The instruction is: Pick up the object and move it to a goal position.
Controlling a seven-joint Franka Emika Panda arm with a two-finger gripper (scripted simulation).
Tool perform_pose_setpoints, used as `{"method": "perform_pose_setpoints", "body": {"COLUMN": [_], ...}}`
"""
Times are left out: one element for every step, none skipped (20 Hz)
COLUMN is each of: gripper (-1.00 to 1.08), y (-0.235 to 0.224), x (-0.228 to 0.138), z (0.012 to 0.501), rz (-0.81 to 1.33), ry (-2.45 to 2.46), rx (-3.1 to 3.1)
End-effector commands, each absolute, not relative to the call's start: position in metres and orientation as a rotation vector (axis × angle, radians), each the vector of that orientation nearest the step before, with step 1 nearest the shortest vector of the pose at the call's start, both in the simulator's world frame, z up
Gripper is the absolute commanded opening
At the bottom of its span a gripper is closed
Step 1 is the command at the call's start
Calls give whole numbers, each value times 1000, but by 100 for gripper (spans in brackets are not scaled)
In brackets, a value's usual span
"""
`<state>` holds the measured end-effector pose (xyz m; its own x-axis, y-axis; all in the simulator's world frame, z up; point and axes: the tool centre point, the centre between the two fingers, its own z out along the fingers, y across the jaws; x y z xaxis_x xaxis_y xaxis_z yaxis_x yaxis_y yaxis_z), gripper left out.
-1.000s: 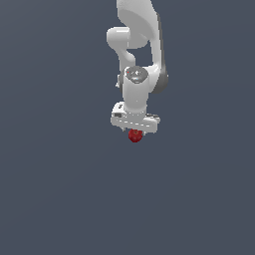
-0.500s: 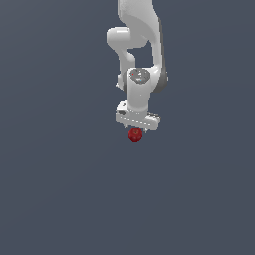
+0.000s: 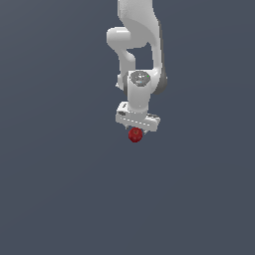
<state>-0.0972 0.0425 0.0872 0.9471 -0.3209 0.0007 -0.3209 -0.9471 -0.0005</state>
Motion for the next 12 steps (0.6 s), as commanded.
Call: {"method": "perform_pose_setpoints", "body": {"gripper": [100,100,100,100,100,100,100,100,100,100,100,100], "y": [42,43,42,43,42,42,43,43,42,42,43,43], "x": [-98,-98,-99,-99,-99,-99,-99,-99,-99,-99,-99,-99], "z": [78,73,68,63,59,55,52,50,48,47,46,46], "rz": [0,0,0,0,0,0,0,0,0,0,0,0], "ry": [512,512,513,513,514,514,514,514,515,515,515,515], "rx": [-3100,-3100,-3099,-3099,-3099,-3099,-3099,-3099,-3099,-3099,-3099,-3099]}}
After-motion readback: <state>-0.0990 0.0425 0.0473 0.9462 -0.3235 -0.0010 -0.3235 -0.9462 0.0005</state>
